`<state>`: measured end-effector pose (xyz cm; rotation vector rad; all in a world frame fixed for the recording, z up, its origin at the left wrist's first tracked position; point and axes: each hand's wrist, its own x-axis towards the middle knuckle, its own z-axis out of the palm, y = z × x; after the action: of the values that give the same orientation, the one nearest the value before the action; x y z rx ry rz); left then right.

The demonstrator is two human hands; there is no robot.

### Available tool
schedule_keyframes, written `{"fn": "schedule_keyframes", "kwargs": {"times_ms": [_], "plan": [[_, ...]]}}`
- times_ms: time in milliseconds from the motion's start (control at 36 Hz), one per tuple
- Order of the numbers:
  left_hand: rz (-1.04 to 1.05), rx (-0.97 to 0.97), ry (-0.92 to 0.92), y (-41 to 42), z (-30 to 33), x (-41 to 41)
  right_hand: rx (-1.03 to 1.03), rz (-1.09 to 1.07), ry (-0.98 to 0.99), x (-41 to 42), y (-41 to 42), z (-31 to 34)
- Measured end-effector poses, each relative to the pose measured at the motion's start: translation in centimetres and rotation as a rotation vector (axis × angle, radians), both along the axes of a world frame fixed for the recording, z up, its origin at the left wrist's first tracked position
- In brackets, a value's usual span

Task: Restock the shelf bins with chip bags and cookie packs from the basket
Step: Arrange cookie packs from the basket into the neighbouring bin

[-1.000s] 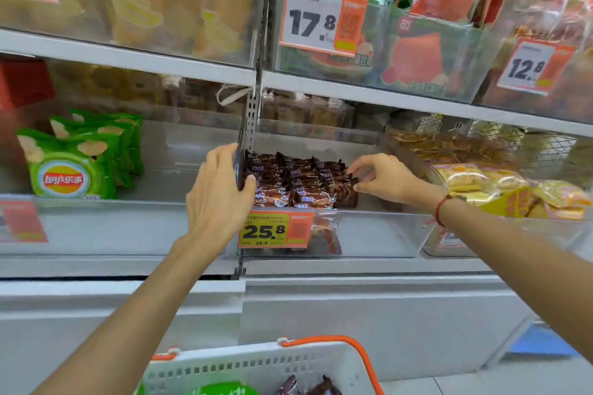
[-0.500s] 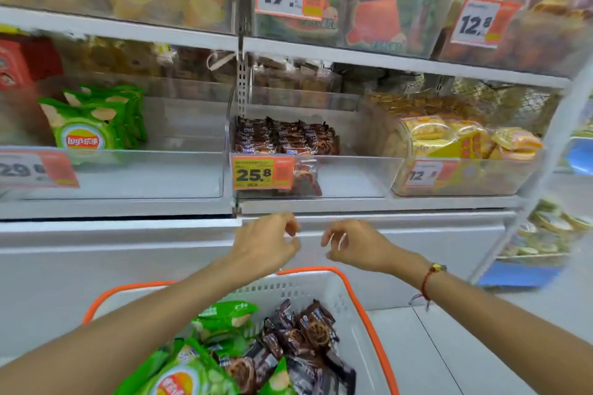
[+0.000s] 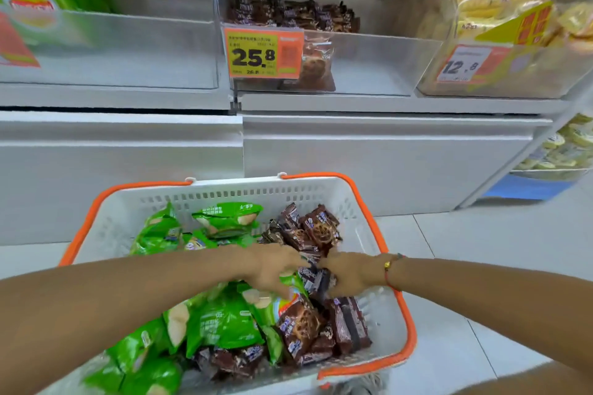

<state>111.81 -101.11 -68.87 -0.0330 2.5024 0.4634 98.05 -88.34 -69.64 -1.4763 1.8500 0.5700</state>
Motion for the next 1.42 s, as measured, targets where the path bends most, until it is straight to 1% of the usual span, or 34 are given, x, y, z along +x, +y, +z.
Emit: {"fn": "schedule_keyframes", "kwargs": {"times_ms": [111, 194, 306, 389, 472, 583, 611, 667, 722, 750, 806, 861, 917, 944, 1000, 1083, 1194, 1250, 1306, 1361, 1417], "plan": [[-0.115, -0.179, -0.023, 0.6, -0.5, 0.0, -0.097, -0.059, 0.023, 0.2, 1.2, -1.7], [-0.153, -0.252, -0.027, 0.3, -0.2, -0.4, -0.112, -0.126, -0.005, 0.2, 0.9, -2.3], [-0.146, -0.269, -0.095, -0.1, 0.2, -1.4, -0.117, -0.080, 0.035, 0.3, 0.0, -2.0], [-0.086, -0.179, -0.164, -0.7, 0.4, -1.9, -0.095, -0.105, 0.024, 0.0, -1.0, -0.5], [0.118, 0.018, -0.163, -1.8, 1.0, -2.1, -0.152, -0.235, -0.070, -1.4, -2.2, 2.2], [0.585, 0.297, -0.079, -3.4, 3.2, -2.9, -0.236, -0.471, -0.309, -3.5, -3.0, 8.2], [0.713, 0.417, -0.074, -3.7, 4.0, -3.1, -0.267, -0.532, -0.396, -3.9, -2.9, 9.8], [0.905, 0.748, -0.112, -4.5, 5.9, -3.0, -0.321, -0.629, -0.581, -4.7, -2.7, 12.6], [0.980, 1.050, -0.136, -5.3, 7.8, -2.7, -0.380, -0.688, -0.742, -5.3, -2.5, 14.5], [0.998, 1.163, -0.137, -5.6, 8.6, -2.5, -0.412, -0.707, -0.805, -5.4, -2.3, 15.2], [1.022, 1.318, -0.126, -6.0, 10.2, -2.5, -0.464, -0.738, -0.903, -5.5, -2.1, 16.3], [1.007, 1.396, -0.075, -5.9, 11.9, -2.7, -0.519, -0.774, -0.970, -5.4, -1.7, 16.8], [0.984, 1.412, -0.008, -5.7, 13.4, -3.1, -0.560, -0.804, -1.009, -5.3, -1.4, 17.1], [0.972, 1.386, 0.020, -5.5, 14.1, -3.4, -0.572, -0.813, -1.020, -5.2, -1.3, 17.3], [0.943, 1.266, 0.073, -5.0, 15.1, -3.8, -0.589, -0.859, -1.058, -5.1, -1.1, 17.6], [0.952, 1.080, 0.164, -4.6, 15.5, -4.3, -0.604, -0.937, -1.121, -5.0, -1.1, 18.0], [0.943, 0.950, 0.284, -4.5, 15.4, -4.4, -0.712, -0.999, -1.133, -4.7, -1.6, 18.2], [0.971, 0.936, 0.367, -4.8, 15.2, -4.4, -0.793, -1.079, -1.139, -4.7, -2.0, 18.2], [1.023, 0.965, 0.464, -5.2, 15.0, -4.6, -0.805, -1.107, -1.136, -4.7, -2.3, 18.4], [1.093, 1.026, 0.546, -5.4, 14.8, -4.8, -0.771, -1.082, -1.115, -4.7, -2.5, 18.5], [1.125, 1.092, 0.593, -5.5, 14.6, -4.8, -0.800, -1.037, -1.035, -4.4, -2.8, 18.6]]}}
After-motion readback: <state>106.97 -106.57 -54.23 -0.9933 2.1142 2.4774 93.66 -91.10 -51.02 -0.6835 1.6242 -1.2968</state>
